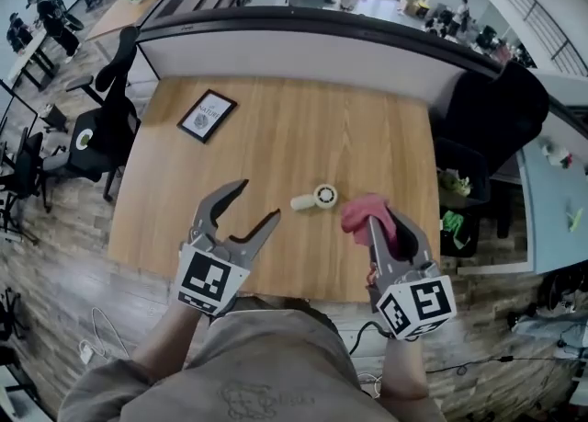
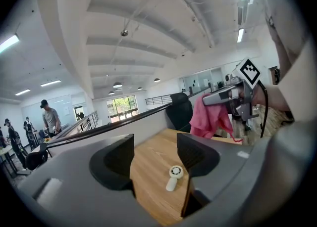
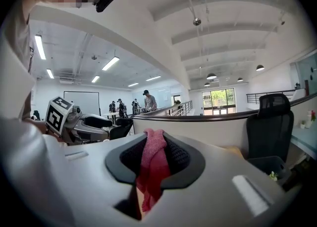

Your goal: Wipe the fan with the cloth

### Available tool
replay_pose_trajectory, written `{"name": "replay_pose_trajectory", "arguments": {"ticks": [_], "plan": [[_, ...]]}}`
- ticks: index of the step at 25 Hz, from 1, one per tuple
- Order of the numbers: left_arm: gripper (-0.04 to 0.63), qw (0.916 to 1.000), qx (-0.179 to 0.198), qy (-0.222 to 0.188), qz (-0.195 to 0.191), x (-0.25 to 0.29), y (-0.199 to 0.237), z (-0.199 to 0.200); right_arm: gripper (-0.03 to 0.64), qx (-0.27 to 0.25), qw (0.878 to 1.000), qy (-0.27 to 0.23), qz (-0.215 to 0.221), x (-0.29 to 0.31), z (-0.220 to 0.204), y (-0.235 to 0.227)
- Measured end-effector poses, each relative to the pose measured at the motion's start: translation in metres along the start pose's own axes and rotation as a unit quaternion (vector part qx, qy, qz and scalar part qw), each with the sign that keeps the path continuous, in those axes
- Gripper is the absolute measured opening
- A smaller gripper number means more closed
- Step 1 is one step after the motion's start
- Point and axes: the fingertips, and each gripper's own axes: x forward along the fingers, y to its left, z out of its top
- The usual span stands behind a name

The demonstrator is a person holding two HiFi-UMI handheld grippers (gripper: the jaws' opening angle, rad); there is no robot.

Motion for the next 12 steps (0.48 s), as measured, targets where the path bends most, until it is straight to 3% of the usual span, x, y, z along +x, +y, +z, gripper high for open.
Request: {"name": "replay_pose_trajectory", "arguments": {"ticks": [6, 12], "plan": [[0.272, 0.9993, -0.012, 0.014, 0.034, 0.014, 0.002, 0.001, 0.069, 0.001, 0.999, 0.005, 0.036, 0.022, 0.000, -0.026], [0.272, 0.9989, -0.014, 0.023, 0.038, 0.020, 0.001, -0.006, 0.069, 0.008, 0.999, 0.015, 0.046, 0.032, -0.009, -0.033]]}}
